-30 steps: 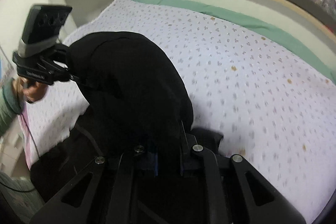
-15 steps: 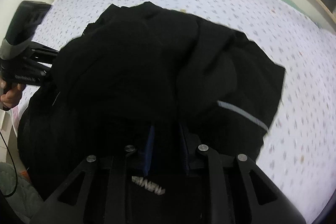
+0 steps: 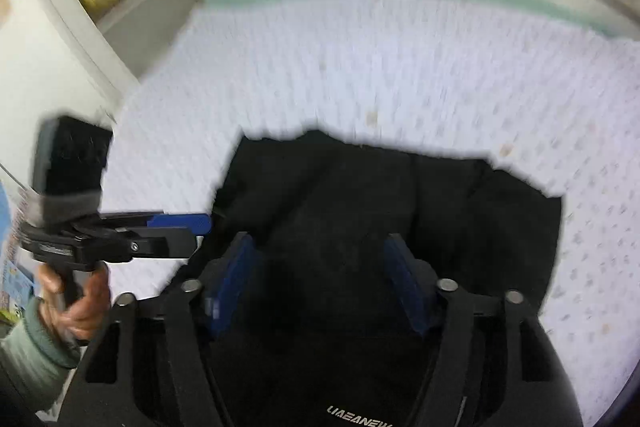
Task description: Fold large clothes
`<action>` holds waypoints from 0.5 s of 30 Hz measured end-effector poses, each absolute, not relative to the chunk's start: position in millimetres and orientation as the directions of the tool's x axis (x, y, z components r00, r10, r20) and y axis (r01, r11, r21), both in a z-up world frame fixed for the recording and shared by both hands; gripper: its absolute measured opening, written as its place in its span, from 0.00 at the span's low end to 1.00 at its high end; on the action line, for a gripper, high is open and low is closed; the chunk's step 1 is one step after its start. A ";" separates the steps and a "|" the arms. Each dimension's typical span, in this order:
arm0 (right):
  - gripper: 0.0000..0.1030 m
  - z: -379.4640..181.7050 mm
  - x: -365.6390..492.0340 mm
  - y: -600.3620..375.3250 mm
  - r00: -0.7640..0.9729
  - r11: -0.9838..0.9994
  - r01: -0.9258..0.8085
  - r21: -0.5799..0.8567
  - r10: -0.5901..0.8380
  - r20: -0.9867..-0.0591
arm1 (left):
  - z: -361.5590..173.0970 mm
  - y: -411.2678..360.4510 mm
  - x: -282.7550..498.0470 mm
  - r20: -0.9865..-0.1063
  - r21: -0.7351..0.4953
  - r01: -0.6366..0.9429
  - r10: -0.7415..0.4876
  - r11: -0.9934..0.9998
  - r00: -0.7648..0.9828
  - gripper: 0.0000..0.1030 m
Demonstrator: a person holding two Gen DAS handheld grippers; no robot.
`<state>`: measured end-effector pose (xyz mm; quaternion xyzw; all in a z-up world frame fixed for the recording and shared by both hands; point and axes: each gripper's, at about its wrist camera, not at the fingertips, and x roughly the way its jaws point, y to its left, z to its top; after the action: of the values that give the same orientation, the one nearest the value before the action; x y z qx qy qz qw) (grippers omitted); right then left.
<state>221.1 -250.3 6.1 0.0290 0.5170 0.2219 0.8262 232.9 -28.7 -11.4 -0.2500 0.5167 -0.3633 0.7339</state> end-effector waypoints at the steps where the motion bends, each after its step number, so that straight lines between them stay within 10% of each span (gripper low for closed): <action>1: 0.55 -22.0 220.7 -244.7 0.289 0.904 -0.333 0.267 0.367 -0.884 | -24.7 -32.5 235.8 -0.594 -0.742 0.254 -0.784 0.620 0.178 0.52; 5: 0.55 -112.1 222.8 -244.9 0.105 0.946 -0.212 0.244 0.270 -0.957 | -99.8 -56.3 235.9 -0.784 -0.595 0.215 -0.618 0.775 0.057 0.51; 15: 0.56 -69.8 166.0 -278.6 0.297 0.916 -0.235 0.324 0.385 -0.874 | -56.5 -21.4 210.1 -0.733 -0.622 0.257 -0.665 0.740 0.142 0.51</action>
<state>166.0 -278.6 -69.8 0.0669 0.5604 0.1931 0.8026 210.1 -21.4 -56.5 -0.1775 0.5746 -0.3141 0.7346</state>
